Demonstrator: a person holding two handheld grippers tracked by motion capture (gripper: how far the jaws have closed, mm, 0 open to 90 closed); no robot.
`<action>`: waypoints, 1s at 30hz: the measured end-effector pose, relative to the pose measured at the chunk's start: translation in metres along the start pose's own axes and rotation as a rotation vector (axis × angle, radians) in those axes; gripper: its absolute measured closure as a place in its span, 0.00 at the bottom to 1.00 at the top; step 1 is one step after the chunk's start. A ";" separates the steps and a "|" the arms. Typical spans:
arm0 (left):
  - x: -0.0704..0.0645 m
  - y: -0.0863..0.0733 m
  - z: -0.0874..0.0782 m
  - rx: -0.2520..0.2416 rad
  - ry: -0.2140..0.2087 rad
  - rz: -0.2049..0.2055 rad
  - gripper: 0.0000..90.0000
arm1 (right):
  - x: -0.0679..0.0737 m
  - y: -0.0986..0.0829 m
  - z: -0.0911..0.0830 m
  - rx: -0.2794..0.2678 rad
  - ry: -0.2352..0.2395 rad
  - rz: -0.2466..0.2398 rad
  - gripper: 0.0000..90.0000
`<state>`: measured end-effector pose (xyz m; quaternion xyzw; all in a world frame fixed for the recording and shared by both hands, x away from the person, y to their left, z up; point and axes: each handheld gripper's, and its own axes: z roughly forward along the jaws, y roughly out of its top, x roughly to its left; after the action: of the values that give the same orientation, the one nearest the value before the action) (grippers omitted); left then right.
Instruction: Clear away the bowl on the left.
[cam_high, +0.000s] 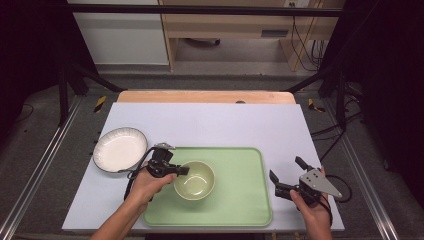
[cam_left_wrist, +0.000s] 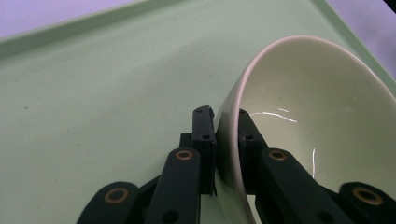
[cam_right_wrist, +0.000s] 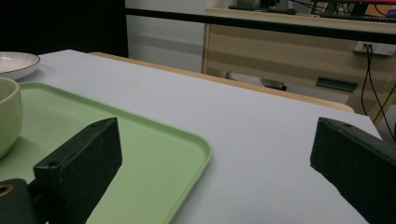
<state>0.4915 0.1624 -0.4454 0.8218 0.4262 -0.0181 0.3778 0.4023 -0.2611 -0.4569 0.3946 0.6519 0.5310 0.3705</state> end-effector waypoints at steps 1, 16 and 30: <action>0.000 0.000 0.000 0.000 0.000 0.000 0.91 | 0.000 0.000 0.000 0.000 0.000 0.000 0.03; 0.000 0.001 0.004 0.008 -0.008 -0.007 0.91 | 0.000 0.000 0.000 0.001 0.001 0.000 0.03; 0.001 0.001 0.005 0.009 -0.011 -0.019 0.91 | 0.000 0.000 0.000 0.000 0.003 0.006 0.03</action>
<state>0.4941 0.1596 -0.4484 0.8194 0.4316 -0.0282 0.3762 0.4021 -0.2617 -0.4566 0.3956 0.6512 0.5327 0.3682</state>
